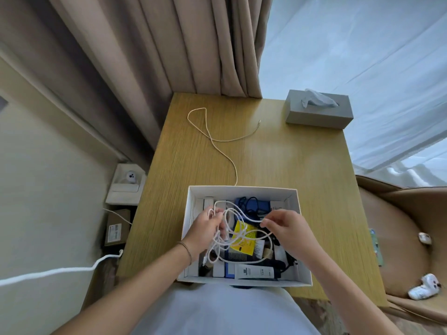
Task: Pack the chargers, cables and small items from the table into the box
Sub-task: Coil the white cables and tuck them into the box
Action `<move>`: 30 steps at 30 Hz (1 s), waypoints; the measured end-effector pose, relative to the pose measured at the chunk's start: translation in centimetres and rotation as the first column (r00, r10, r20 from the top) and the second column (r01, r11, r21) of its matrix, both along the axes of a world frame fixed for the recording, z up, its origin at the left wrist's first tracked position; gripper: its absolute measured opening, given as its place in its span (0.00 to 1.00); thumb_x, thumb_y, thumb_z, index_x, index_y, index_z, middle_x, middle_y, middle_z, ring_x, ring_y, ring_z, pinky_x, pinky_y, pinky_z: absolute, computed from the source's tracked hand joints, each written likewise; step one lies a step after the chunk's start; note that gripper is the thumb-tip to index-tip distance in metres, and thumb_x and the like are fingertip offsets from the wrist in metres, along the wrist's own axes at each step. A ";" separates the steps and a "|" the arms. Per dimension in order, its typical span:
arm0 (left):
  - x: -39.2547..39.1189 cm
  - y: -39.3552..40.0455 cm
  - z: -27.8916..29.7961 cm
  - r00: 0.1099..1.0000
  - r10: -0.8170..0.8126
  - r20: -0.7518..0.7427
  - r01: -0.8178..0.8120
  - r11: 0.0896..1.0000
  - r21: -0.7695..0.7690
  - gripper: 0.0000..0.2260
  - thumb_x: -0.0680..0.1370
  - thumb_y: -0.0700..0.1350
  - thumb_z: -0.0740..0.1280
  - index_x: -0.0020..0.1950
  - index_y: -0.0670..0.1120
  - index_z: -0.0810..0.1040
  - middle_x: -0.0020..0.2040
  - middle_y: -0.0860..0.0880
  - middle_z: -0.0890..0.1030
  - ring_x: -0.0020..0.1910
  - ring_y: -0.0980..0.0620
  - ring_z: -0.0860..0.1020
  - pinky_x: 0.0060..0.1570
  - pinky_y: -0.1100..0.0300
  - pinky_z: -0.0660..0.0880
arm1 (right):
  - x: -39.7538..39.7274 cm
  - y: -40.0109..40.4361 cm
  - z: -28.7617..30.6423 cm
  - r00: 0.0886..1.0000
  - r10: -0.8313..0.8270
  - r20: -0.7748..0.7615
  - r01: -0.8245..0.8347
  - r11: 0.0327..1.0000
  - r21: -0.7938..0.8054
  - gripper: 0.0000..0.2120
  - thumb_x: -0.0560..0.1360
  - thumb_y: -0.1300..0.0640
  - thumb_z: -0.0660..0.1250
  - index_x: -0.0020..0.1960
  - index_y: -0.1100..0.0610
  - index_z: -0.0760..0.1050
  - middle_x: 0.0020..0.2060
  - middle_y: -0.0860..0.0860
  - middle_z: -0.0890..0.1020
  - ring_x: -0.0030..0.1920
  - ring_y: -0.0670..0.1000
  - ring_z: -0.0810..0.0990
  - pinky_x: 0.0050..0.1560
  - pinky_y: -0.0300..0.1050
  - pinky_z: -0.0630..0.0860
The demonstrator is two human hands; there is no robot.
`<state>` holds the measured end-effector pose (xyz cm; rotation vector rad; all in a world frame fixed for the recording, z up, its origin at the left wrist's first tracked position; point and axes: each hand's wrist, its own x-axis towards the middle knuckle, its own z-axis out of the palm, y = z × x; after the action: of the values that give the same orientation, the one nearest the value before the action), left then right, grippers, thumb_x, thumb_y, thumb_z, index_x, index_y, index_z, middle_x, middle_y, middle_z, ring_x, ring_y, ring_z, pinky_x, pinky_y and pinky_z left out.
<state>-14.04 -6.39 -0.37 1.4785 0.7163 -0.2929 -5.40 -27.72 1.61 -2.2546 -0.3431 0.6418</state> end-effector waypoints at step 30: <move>9.2 6.4 4.2 0.858 -0.491 0.148 0.069 0.396 0.916 0.13 0.78 0.44 0.64 0.62 0.51 0.78 0.53 0.55 0.78 0.49 0.54 0.76 0.41 0.60 0.75 | 9.1 6.6 3.6 0.947 0.112 0.300 -0.104 0.994 -0.042 0.09 0.79 0.59 0.65 0.51 0.51 0.84 0.42 0.42 0.85 0.42 0.45 0.82 0.43 0.44 0.80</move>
<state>-4.87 0.03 3.83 2.6323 0.2084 0.2109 3.68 -21.12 5.19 -2.3731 -0.6157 0.3546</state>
